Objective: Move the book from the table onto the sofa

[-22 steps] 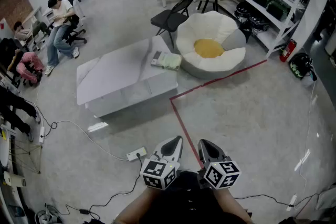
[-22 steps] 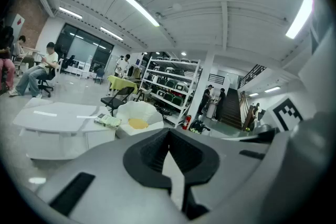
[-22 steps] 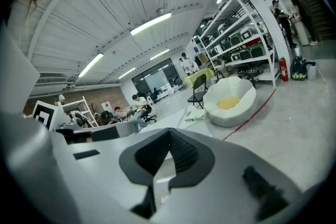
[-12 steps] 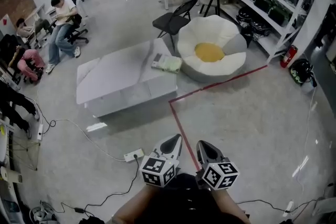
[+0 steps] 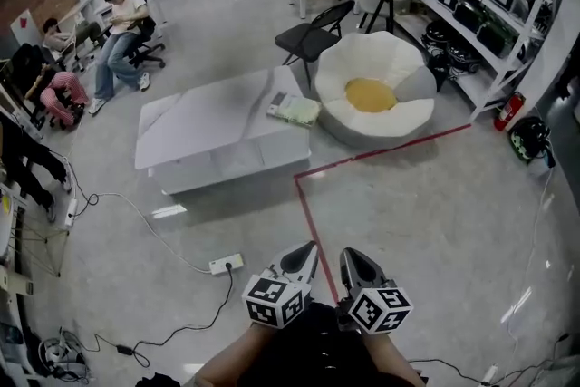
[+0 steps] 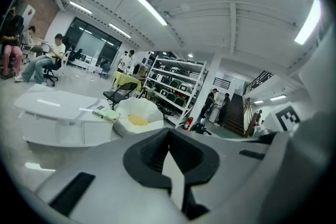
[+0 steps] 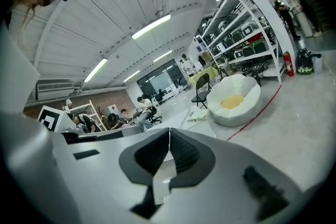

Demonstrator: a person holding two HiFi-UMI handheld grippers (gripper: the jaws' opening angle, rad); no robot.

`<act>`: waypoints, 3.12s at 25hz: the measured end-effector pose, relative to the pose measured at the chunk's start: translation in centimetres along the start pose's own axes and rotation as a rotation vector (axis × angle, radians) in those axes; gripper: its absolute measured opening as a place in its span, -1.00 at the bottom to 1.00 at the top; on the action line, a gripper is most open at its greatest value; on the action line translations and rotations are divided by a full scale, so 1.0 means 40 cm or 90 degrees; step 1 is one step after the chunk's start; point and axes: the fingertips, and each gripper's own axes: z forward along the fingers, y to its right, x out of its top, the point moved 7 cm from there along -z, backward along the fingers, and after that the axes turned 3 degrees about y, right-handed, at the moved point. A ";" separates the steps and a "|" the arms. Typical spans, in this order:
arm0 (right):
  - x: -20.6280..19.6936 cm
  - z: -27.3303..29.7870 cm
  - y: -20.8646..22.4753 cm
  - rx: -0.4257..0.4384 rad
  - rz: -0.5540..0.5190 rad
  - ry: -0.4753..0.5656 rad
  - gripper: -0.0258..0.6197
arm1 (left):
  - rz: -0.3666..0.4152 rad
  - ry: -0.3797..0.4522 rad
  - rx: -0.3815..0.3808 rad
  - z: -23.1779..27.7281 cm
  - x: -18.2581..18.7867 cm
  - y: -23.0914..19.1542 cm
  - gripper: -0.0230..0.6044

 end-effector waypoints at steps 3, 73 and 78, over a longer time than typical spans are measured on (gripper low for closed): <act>0.006 0.001 0.014 0.008 0.013 -0.004 -0.88 | -0.005 0.001 0.011 0.012 0.007 -0.002 -0.90; 0.443 0.969 0.433 0.019 0.116 -0.082 -0.88 | -0.079 -0.052 0.057 0.924 0.392 -0.583 -0.90; 0.488 1.067 0.498 0.039 0.130 -0.109 -0.88 | -0.093 -0.045 0.088 1.038 0.424 -0.631 -0.90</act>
